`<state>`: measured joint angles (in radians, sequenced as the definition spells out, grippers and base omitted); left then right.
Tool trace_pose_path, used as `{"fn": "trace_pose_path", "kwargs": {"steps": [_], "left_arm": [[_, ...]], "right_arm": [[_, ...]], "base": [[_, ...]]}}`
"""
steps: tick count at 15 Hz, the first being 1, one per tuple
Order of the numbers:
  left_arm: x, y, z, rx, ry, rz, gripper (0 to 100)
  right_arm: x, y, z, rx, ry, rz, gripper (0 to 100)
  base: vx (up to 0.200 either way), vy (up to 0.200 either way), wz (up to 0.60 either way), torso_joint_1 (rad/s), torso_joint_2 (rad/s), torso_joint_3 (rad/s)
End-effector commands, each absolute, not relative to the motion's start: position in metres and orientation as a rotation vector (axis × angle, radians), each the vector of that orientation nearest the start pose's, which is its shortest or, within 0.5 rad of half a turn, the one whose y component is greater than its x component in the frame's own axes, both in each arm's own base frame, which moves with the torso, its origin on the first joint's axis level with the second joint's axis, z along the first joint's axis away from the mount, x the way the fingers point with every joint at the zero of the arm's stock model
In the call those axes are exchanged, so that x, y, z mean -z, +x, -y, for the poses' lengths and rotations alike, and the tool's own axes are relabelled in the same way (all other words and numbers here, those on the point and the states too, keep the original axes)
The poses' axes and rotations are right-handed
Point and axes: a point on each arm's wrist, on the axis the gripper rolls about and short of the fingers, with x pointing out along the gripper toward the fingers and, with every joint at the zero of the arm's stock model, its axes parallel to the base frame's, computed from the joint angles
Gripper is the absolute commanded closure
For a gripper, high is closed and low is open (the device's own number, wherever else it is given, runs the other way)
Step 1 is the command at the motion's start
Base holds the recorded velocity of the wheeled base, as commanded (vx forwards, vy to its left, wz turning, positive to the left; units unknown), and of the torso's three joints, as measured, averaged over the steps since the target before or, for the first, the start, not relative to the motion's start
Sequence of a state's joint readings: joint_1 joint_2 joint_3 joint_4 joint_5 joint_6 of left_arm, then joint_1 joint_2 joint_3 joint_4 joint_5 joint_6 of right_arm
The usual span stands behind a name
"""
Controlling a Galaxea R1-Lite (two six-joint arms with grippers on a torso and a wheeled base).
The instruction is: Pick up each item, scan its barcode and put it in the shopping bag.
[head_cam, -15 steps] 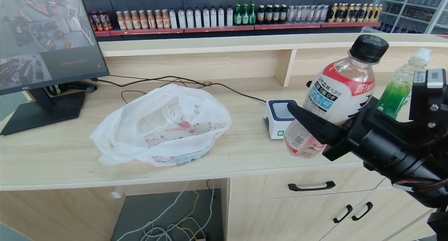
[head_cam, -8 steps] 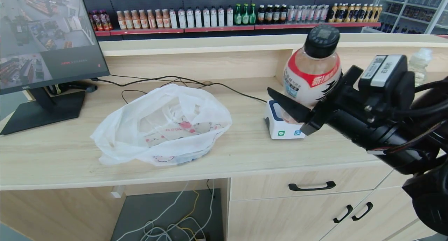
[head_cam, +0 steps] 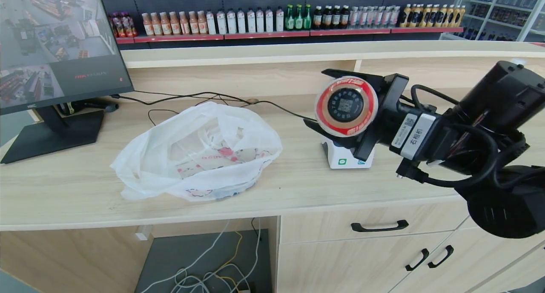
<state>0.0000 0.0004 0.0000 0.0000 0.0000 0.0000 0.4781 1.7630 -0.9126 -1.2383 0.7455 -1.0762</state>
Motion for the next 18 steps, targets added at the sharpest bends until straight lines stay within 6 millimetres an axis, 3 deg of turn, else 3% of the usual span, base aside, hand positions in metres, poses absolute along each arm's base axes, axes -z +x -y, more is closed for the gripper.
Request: {"fn": "trace_pose_path", "kwargs": {"steps": [1,3,8,15,18], "left_arm": [[-0.075,-0.023,0.0,0.0,0.0,0.0,0],[-0.075,-0.023,0.0,0.0,0.0,0.0,0],[-0.075,-0.023,0.0,0.0,0.0,0.0,0],[-0.075,-0.023,0.0,0.0,0.0,0.0,0],[-0.075,-0.023,0.0,0.0,0.0,0.0,0]], "right_arm": [[-0.23,0.295,-0.143,-0.88,-1.044,0.983,100],[-0.218,0.3,-0.13,-0.899,-1.112,0.996,100],[-0.195,0.311,-0.131,-0.924,-1.159,0.978,100],[-0.19,0.32,-0.136,-0.883,-1.255,1.039,100],[-0.185,0.334,-0.14,-0.864,-1.278,1.048,100]], "base": [[0.0,0.0,0.0,0.0,0.0,0.0],[0.0,0.0,0.0,0.0,0.0,0.0],[0.0,0.0,0.0,0.0,0.0,0.0],[0.0,0.0,0.0,0.0,0.0,0.0],[0.0,0.0,0.0,0.0,0.0,0.0]]}}
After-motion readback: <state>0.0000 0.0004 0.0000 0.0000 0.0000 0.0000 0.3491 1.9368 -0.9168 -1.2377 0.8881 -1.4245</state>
